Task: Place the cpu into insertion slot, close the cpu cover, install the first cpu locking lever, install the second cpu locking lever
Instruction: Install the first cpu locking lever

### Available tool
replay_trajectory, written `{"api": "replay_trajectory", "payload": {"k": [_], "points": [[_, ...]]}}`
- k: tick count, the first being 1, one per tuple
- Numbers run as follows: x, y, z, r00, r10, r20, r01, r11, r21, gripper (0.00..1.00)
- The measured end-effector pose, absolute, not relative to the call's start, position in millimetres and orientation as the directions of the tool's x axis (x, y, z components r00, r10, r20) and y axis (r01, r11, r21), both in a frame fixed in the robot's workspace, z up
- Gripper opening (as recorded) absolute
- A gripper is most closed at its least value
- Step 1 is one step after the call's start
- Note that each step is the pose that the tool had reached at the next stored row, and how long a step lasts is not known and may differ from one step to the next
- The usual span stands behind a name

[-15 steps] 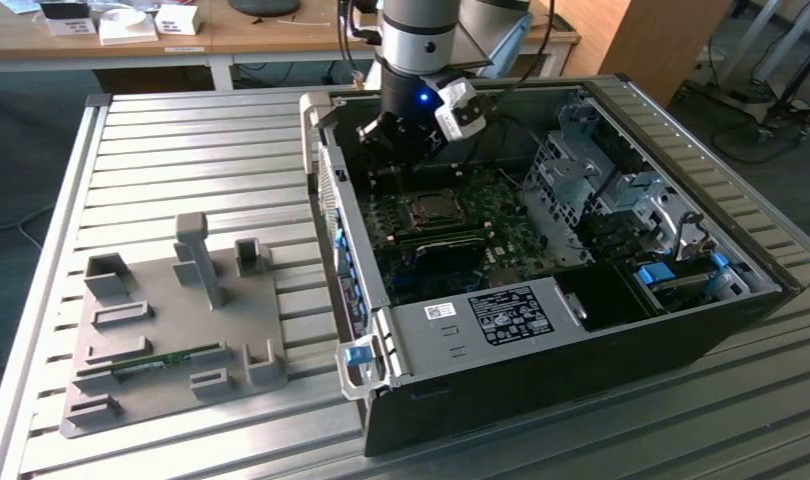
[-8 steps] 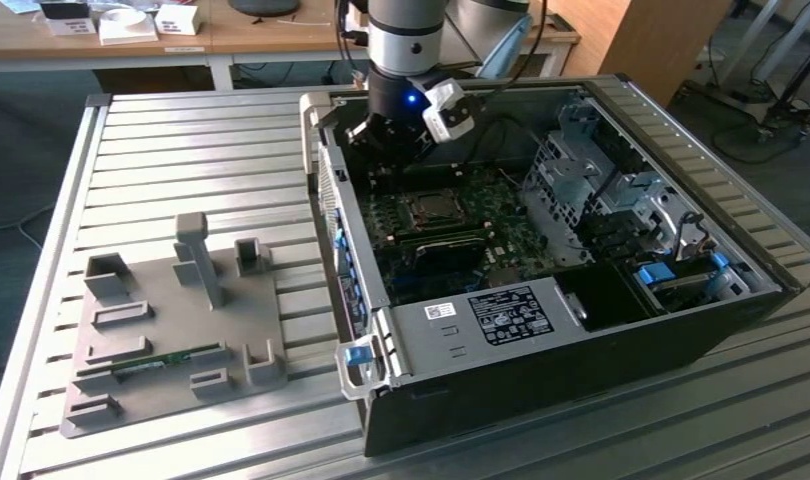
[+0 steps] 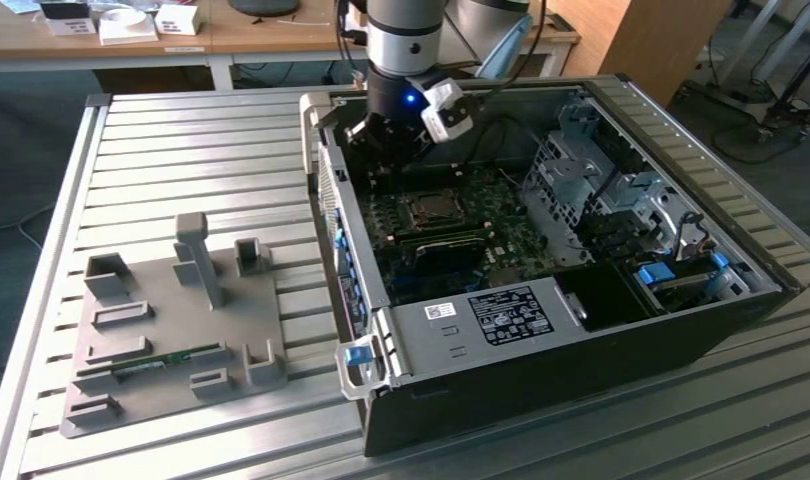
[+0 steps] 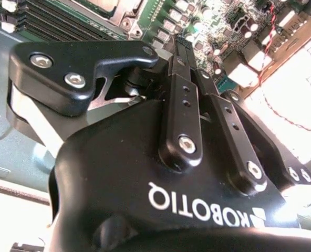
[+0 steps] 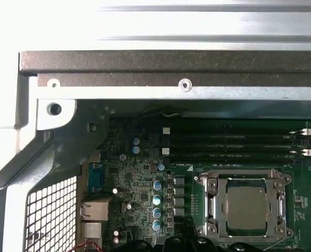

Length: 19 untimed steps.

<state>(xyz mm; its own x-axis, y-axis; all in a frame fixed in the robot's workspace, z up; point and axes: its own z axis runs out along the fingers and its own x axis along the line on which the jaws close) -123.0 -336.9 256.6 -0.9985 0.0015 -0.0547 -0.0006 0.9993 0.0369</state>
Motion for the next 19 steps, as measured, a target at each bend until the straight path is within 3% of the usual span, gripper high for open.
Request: {"api": "replay_trajectory", "payload": {"k": [19], "points": [[-123.6,-335.3,258.7,-0.999,0.002,-0.055,-0.001,0.999,0.043,0.11]]}}
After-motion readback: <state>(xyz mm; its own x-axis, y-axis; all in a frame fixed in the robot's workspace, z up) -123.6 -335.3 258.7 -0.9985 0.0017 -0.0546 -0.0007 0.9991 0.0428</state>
